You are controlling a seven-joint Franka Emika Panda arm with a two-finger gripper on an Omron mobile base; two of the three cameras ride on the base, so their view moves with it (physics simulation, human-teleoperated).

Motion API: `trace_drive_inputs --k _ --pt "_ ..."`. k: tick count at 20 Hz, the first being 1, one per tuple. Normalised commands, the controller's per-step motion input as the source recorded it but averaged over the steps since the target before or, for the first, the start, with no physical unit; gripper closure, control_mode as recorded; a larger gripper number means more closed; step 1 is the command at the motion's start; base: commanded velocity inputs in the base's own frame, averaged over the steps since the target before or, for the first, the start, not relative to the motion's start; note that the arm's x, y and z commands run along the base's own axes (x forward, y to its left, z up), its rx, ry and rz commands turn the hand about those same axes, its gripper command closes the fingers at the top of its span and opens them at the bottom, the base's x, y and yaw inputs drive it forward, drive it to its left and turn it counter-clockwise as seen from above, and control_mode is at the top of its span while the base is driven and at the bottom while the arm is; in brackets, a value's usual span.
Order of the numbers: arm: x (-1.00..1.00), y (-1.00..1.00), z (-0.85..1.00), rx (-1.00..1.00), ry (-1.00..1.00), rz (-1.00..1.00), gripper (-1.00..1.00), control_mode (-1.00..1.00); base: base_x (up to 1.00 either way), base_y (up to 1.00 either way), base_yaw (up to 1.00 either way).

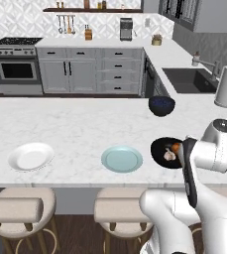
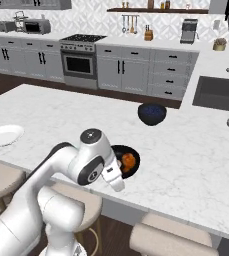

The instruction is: Pick the chicken drumstick and garlic from their plates and place them in the bowl. Then put the bowl in the fridge.

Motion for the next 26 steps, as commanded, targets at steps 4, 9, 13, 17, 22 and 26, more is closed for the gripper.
trace_drive_inputs --k 4,9,13,17,22,26 --pt "-0.11 0.0 0.05 0.32 0.01 -0.11 -1.0 -1.0 0.0 0.0 0.0" --pt "0.05 0.24 0.05 0.04 0.0 -0.01 -1.0 -1.0 0.0 0.0 0.0" --pt "0.27 0.19 -0.1 0.04 0.0 0.0 -1.0 -1.0 0.0 0.0 0.0" --pt "0.25 0.07 -0.26 0.05 0.06 0.0 -1.0 -1.0 0.0 0.0 0.0" --pt "0.37 0.0 -0.18 0.0 0.1 0.0 -1.0 -1.0 0.0 0.0 0.0" --pt "0.24 -0.01 -0.24 0.0 0.1 0.0 -1.0 -1.0 0.0 0.0 0.0"
